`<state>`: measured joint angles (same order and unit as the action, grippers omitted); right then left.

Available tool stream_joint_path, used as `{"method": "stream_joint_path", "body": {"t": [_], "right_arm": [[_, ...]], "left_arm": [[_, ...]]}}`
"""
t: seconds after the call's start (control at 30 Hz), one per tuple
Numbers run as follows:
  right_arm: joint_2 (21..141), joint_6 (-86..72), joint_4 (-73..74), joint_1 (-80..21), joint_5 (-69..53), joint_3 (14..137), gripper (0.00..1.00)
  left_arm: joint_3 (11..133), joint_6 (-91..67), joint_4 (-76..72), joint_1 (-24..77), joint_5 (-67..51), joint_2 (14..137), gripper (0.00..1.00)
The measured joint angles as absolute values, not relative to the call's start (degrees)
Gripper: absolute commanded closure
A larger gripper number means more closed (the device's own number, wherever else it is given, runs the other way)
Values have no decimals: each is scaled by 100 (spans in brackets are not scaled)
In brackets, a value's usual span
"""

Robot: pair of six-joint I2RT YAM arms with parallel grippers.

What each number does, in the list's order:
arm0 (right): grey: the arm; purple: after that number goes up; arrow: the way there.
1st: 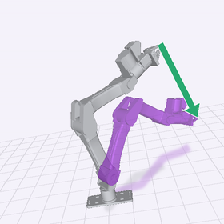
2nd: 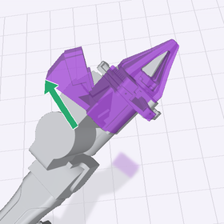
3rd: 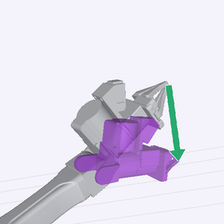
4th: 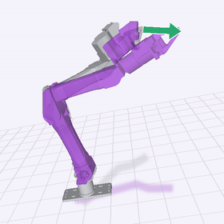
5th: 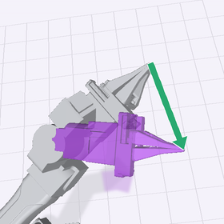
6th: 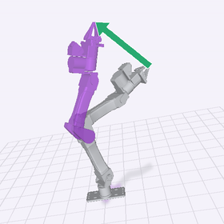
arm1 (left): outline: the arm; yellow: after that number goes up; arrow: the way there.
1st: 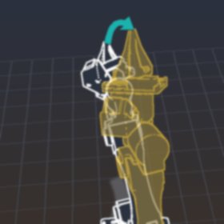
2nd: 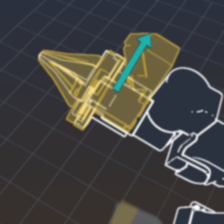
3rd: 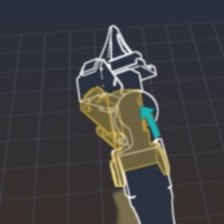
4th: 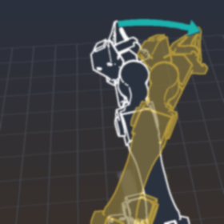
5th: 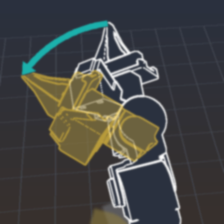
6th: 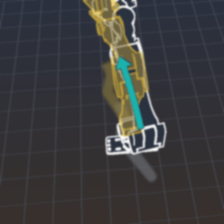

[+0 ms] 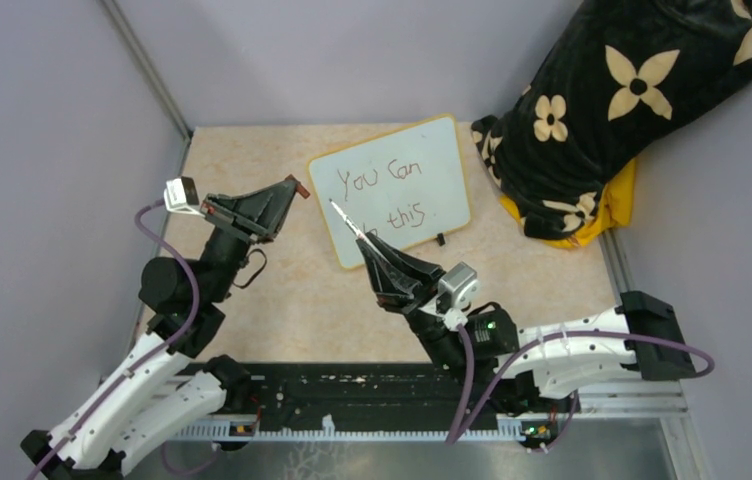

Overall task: Write a sentence on the whiteboard
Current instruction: Close the whiteboard marker at the center of the board.

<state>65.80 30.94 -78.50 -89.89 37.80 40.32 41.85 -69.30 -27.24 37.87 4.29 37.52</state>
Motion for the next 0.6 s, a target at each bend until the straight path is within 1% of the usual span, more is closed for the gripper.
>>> {"method": "stream_joint_path", "body": {"t": [0.27, 0.6], "right_arm": [[6805, 3131, -8160, -8989, 3454, 4032, 100], [6831, 3046, -8193, -8989, 3258, 4032, 100]], "left_arm": [[4182, -7443, -2696, 3787, 331, 3822, 100], [4038, -8016, -2714, 3787, 211, 3848, 100]]}}
